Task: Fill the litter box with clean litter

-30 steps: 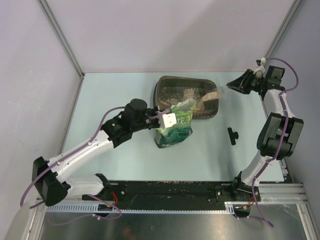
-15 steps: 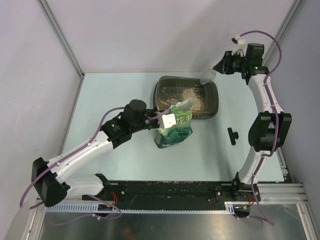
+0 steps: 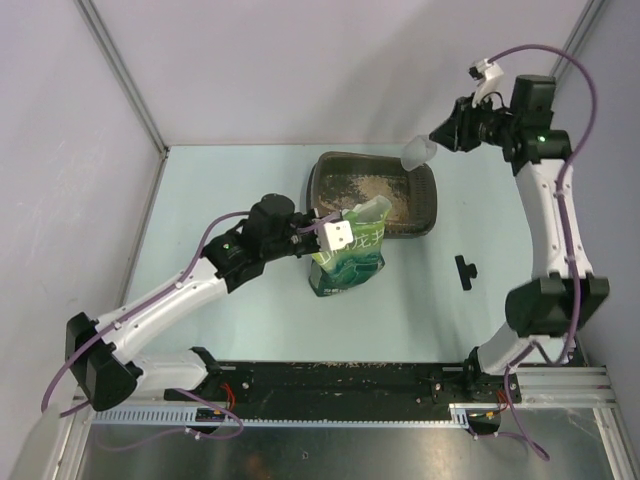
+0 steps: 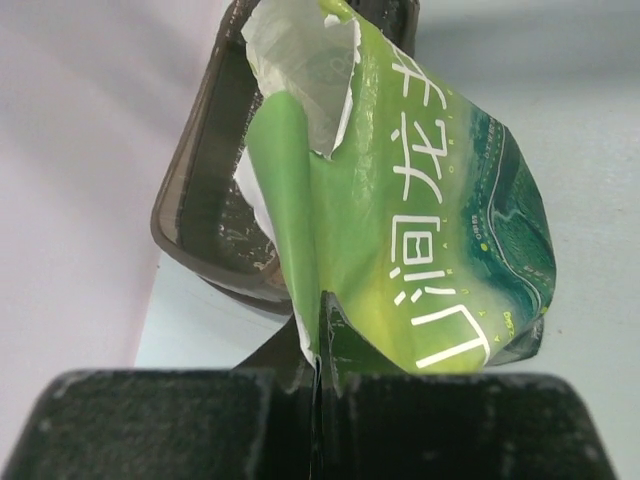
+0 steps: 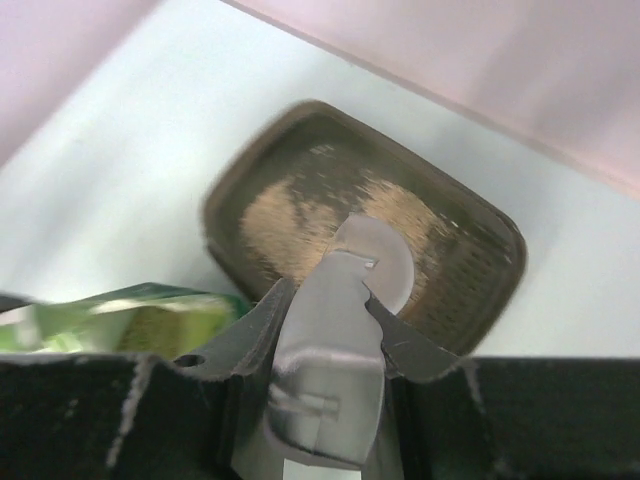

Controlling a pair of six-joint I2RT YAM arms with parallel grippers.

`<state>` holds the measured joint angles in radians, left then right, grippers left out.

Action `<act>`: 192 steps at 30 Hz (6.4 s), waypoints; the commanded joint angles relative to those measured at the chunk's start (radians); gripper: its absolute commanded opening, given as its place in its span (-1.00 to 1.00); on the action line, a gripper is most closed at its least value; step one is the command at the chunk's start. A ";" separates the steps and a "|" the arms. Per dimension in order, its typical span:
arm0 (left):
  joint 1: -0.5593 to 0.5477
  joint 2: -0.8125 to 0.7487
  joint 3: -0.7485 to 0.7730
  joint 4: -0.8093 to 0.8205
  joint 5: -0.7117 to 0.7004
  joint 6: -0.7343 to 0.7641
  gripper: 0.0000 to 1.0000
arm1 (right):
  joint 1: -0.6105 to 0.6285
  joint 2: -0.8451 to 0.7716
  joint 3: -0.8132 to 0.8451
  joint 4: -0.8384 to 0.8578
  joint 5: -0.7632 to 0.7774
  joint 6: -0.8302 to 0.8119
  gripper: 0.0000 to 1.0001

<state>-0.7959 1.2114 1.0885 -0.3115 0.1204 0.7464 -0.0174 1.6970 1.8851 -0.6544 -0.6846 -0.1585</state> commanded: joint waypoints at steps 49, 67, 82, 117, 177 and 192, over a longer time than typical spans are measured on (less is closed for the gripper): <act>0.007 -0.168 0.037 0.041 0.131 -0.231 -1.00 | 0.591 -0.166 -0.334 -0.176 0.654 0.292 -1.00; -0.009 -0.170 0.002 0.052 0.108 -0.211 -1.00 | 0.481 -0.042 -0.503 0.085 -0.048 0.456 -1.00; -0.009 -0.164 -0.027 0.051 0.087 -0.098 -1.00 | 0.203 -0.076 -0.503 0.188 -0.506 0.602 -1.00; -0.009 -0.024 0.065 0.046 0.078 0.013 -1.00 | -0.117 -0.039 -0.554 0.392 -0.780 0.845 -1.00; -0.009 0.037 0.021 0.046 -0.007 0.007 -1.00 | -0.210 0.299 -0.161 0.460 -0.181 0.470 -1.00; -0.009 -0.047 -0.025 0.052 0.045 -0.004 -1.00 | -0.116 -0.042 -0.357 0.366 0.065 0.177 -1.00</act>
<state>-0.8066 1.2121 1.0786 -0.2955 0.1314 0.7597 -0.1745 1.7870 1.5631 -0.2802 -0.7181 0.1501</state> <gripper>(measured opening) 0.005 0.305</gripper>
